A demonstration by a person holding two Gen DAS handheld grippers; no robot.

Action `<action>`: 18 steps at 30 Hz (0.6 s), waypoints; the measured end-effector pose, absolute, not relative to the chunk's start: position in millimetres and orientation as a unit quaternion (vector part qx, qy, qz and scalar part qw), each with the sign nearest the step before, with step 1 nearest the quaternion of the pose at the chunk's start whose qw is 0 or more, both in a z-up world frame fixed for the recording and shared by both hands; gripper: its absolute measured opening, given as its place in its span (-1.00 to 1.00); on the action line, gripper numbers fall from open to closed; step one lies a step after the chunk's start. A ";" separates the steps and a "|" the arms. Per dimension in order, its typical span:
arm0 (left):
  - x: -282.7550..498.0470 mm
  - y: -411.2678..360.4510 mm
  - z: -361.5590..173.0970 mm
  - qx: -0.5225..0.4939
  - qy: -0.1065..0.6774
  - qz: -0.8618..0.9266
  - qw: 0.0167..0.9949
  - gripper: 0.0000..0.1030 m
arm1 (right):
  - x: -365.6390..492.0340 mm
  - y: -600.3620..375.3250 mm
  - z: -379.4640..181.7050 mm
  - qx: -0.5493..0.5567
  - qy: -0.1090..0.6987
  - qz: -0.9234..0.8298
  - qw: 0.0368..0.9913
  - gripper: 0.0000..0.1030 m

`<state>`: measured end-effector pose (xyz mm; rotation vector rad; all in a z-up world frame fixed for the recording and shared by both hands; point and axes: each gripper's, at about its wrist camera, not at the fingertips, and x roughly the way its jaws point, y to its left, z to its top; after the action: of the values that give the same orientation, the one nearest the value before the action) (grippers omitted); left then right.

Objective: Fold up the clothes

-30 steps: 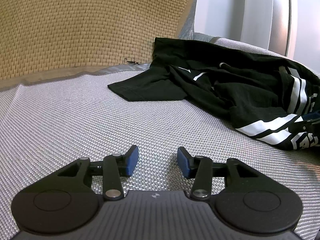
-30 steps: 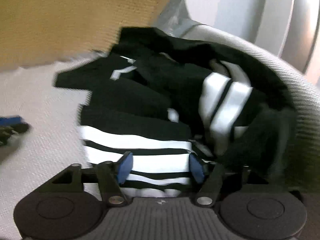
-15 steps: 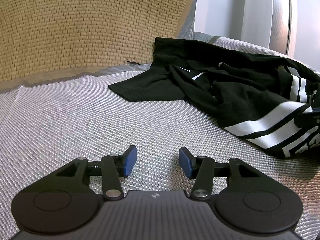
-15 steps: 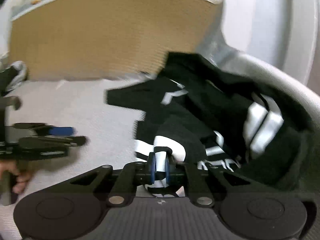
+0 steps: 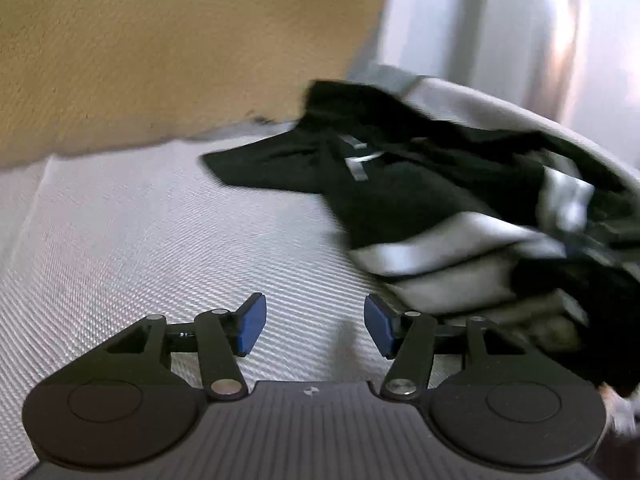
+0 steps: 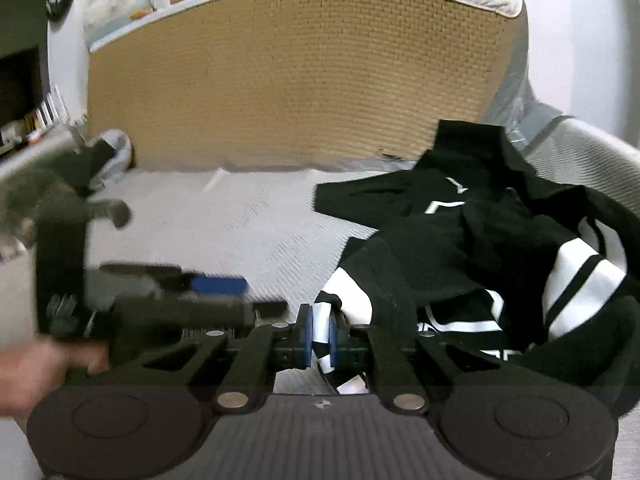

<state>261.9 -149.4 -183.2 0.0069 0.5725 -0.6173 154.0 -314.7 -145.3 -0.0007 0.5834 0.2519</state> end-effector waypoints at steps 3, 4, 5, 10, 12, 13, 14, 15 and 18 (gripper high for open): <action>245.0 -137.0 -175.5 -0.014 0.279 -0.323 0.904 0.13 | 163.1 -313.2 -140.4 0.051 0.283 0.142 0.947 -0.83; 241.0 -133.6 -173.6 -0.017 0.281 -0.328 0.902 0.13 | 166.8 -311.2 -138.2 0.068 0.282 0.149 0.945 -0.83; 236.1 -131.3 -171.3 -0.012 0.281 -0.330 0.901 0.13 | 170.5 -307.9 -135.7 0.073 0.282 0.153 0.944 -0.83; 215.0 -119.6 -162.1 -0.003 0.271 -0.338 0.901 0.13 | 179.1 -277.7 -129.9 0.053 0.285 0.177 0.941 -0.83; 210.3 -113.5 -157.8 -0.008 0.267 -0.334 0.904 0.14 | 180.6 -265.6 -130.5 0.050 0.286 0.187 0.939 -0.83; 208.3 -110.9 -155.7 -0.009 0.266 -0.330 0.906 0.14 | 180.1 -261.3 -131.0 0.052 0.286 0.191 0.938 -0.83; 206.8 -108.6 -153.8 -0.009 0.264 -0.326 0.908 0.13 | 180.7 -257.4 -131.0 0.057 0.286 0.194 0.937 -0.83; 206.2 -105.7 -152.1 -0.010 0.262 -0.320 0.910 0.13 | 183.5 -252.2 -130.5 0.061 0.287 0.197 0.935 -0.83; 203.9 -91.4 -147.1 -0.027 0.259 -0.306 0.916 0.13 | 186.8 -237.6 -126.1 0.063 0.285 0.203 0.935 -0.83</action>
<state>203.9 -91.4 -147.1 -0.0546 0.5335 -0.6291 186.8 -237.6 -126.1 0.1284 0.5826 0.4157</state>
